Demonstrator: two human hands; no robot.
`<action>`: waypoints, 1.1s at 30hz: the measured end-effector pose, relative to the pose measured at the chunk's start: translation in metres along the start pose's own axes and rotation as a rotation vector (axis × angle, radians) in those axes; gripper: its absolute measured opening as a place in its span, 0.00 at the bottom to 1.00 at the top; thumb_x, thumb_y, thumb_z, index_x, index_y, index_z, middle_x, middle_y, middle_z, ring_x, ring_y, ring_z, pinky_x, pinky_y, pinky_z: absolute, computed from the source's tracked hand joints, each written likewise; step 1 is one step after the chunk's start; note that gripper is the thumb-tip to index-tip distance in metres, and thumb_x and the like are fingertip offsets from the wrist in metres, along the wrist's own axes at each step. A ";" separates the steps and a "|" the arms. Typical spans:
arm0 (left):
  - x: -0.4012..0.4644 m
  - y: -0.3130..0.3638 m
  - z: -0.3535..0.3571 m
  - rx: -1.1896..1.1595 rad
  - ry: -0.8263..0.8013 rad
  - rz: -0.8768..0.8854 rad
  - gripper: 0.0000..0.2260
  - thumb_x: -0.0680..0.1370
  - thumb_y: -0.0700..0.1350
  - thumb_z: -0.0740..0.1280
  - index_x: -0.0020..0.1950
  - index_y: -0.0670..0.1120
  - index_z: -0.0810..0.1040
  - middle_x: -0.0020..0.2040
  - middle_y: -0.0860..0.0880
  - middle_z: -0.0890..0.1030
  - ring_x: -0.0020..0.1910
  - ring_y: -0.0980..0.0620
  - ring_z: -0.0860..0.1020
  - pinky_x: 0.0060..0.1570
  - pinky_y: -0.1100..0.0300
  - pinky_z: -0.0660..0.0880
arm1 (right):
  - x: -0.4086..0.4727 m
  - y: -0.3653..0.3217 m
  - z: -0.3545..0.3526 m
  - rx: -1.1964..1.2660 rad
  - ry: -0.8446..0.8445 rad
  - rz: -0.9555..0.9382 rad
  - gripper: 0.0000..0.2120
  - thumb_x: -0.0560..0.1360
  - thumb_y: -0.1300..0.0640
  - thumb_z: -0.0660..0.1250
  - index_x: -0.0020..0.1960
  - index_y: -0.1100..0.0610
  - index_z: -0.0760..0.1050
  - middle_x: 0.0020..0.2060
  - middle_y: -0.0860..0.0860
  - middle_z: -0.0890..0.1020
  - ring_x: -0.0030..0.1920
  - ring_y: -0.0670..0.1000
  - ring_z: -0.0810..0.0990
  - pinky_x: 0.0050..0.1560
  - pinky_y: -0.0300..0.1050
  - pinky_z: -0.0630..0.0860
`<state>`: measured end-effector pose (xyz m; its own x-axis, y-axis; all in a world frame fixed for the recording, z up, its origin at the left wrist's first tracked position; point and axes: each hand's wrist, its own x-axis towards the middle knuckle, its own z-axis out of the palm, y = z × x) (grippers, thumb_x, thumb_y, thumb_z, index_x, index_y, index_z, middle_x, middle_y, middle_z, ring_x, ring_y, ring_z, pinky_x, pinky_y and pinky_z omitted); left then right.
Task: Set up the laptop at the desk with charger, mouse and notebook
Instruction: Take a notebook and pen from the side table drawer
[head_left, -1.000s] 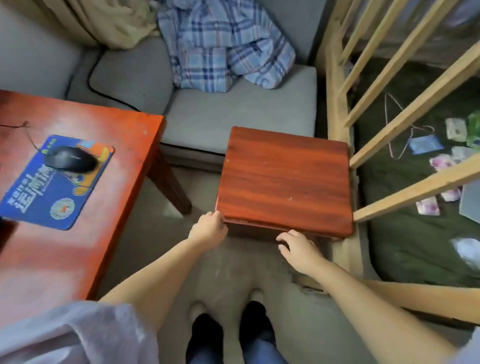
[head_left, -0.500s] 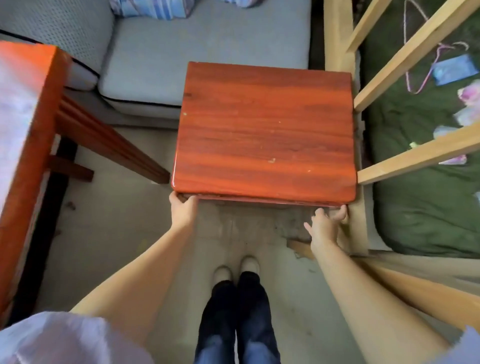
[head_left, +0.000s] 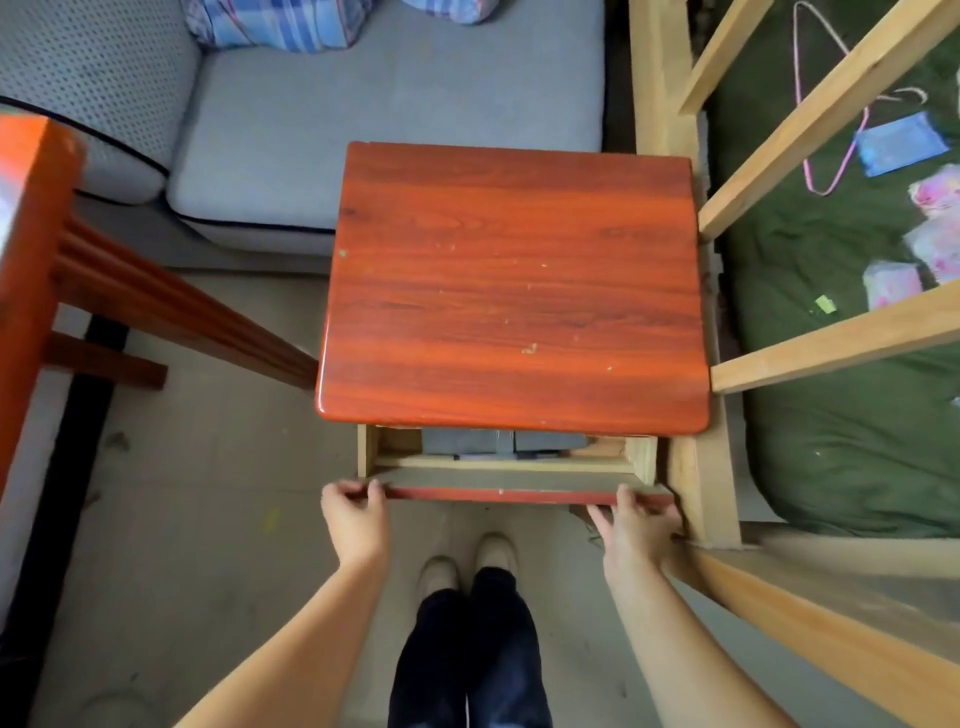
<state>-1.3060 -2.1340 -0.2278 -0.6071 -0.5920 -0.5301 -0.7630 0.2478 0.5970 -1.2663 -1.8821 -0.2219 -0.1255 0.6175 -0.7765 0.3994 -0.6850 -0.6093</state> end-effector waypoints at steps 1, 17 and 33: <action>0.001 0.002 0.004 -0.075 0.003 -0.071 0.07 0.77 0.38 0.64 0.51 0.42 0.67 0.50 0.40 0.73 0.39 0.49 0.76 0.46 0.57 0.69 | 0.002 0.001 0.004 0.037 0.006 0.052 0.23 0.75 0.64 0.65 0.67 0.53 0.63 0.61 0.56 0.72 0.63 0.58 0.73 0.53 0.58 0.79; 0.012 -0.044 0.004 -0.632 -0.159 -0.833 0.15 0.80 0.35 0.60 0.66 0.39 0.68 0.64 0.37 0.74 0.57 0.40 0.77 0.53 0.44 0.74 | 0.014 0.048 -0.029 0.134 -0.008 0.439 0.19 0.78 0.64 0.60 0.69 0.59 0.64 0.69 0.60 0.68 0.68 0.60 0.69 0.67 0.62 0.67; 0.043 -0.082 0.034 -0.415 -0.200 -0.741 0.19 0.79 0.41 0.62 0.69 0.40 0.65 0.69 0.38 0.70 0.66 0.39 0.71 0.62 0.45 0.70 | 0.061 0.091 -0.027 0.102 -0.140 0.464 0.20 0.78 0.55 0.61 0.69 0.57 0.64 0.69 0.60 0.69 0.66 0.60 0.71 0.61 0.59 0.73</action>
<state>-1.2773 -2.1535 -0.3200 -0.0440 -0.3345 -0.9414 -0.8582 -0.4697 0.2070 -1.2128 -1.8960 -0.3207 -0.0791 0.1854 -0.9795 0.3523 -0.9139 -0.2015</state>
